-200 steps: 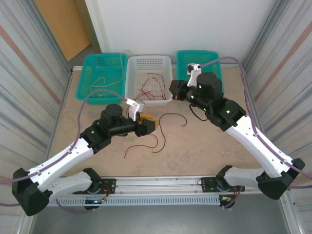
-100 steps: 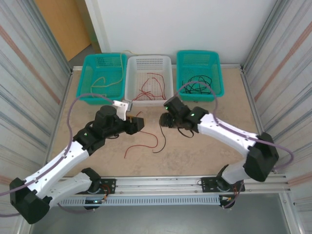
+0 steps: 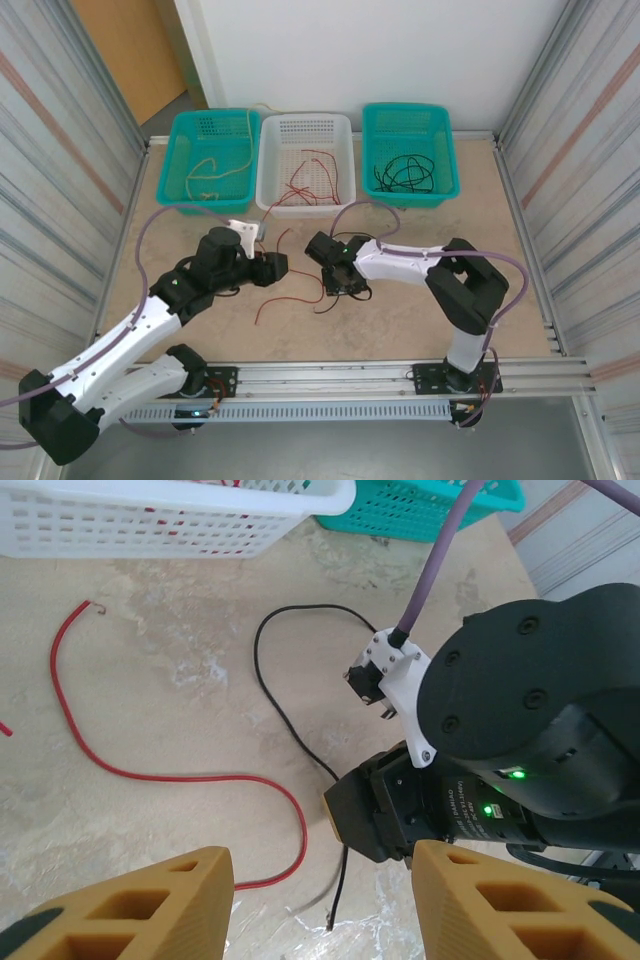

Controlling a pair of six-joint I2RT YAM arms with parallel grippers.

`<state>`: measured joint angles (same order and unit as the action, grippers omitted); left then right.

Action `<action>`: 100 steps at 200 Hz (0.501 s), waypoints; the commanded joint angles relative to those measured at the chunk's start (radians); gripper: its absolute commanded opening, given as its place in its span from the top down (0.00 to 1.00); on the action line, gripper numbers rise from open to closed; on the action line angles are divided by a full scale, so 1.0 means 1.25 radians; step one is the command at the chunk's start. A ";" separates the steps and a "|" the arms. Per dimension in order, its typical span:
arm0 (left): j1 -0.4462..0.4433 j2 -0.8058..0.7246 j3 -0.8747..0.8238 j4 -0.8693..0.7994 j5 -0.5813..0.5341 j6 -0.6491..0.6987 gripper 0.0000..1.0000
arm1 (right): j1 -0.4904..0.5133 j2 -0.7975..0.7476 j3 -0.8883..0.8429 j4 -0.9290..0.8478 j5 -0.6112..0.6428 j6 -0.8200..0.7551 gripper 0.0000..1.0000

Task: Untangle the cables

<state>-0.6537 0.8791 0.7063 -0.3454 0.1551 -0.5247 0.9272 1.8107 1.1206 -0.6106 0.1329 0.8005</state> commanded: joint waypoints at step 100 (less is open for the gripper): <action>0.005 0.004 -0.009 -0.201 -0.143 -0.017 0.49 | -0.013 -0.201 0.078 -0.052 0.088 -0.104 1.00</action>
<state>-0.6537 0.8631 0.7063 -0.5087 0.0612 -0.5255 0.9157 1.7668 1.1717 -0.6300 0.1715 0.7319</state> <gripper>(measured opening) 0.518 0.046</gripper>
